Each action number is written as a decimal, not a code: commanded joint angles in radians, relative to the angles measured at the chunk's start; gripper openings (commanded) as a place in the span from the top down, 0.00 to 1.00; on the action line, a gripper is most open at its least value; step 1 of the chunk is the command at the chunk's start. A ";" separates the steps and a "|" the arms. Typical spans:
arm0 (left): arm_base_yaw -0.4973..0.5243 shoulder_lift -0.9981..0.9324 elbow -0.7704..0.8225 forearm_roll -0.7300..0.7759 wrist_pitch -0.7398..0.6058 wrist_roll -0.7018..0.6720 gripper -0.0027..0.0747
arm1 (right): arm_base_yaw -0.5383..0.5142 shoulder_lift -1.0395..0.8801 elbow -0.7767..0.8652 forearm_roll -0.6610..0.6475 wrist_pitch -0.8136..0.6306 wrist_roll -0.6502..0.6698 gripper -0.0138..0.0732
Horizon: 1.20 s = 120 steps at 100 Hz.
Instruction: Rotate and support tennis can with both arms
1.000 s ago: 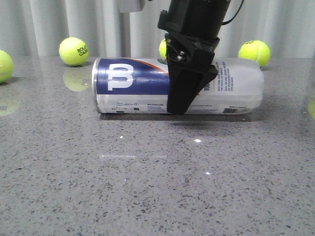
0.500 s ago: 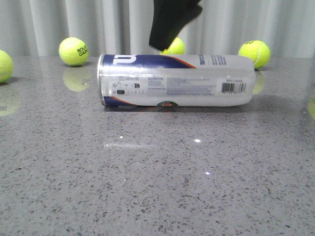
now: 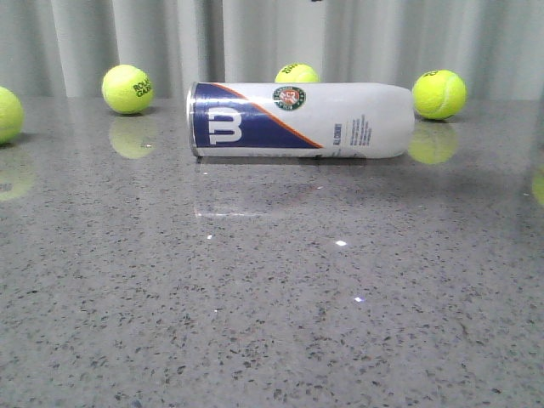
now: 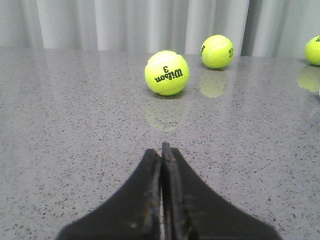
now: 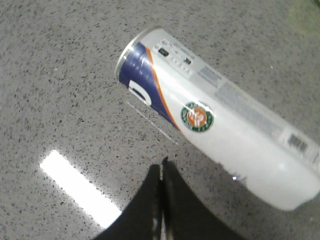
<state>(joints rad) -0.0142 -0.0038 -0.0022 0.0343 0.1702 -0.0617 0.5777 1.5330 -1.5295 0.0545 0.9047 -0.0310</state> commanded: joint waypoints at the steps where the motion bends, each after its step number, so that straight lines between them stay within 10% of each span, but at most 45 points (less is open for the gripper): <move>1: 0.000 -0.040 0.046 -0.006 -0.080 -0.009 0.99 | -0.004 -0.063 -0.012 -0.054 -0.025 0.174 0.91; 41: 0.000 -0.040 0.046 -0.006 -0.080 -0.009 0.99 | -0.008 -0.271 0.323 -0.303 -0.244 0.592 0.91; 80: 0.000 -0.040 0.046 -0.006 -0.080 -0.009 0.99 | -0.251 -0.528 0.648 -0.295 -0.487 0.553 0.91; 120: 0.000 -0.040 0.046 -0.006 -0.080 -0.009 0.99 | -0.516 -0.750 0.868 -0.214 -0.639 0.209 0.91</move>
<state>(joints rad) -0.0142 -0.0038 -0.0022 0.0343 0.1702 -0.0617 0.1007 0.8235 -0.6740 -0.1957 0.3740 0.2785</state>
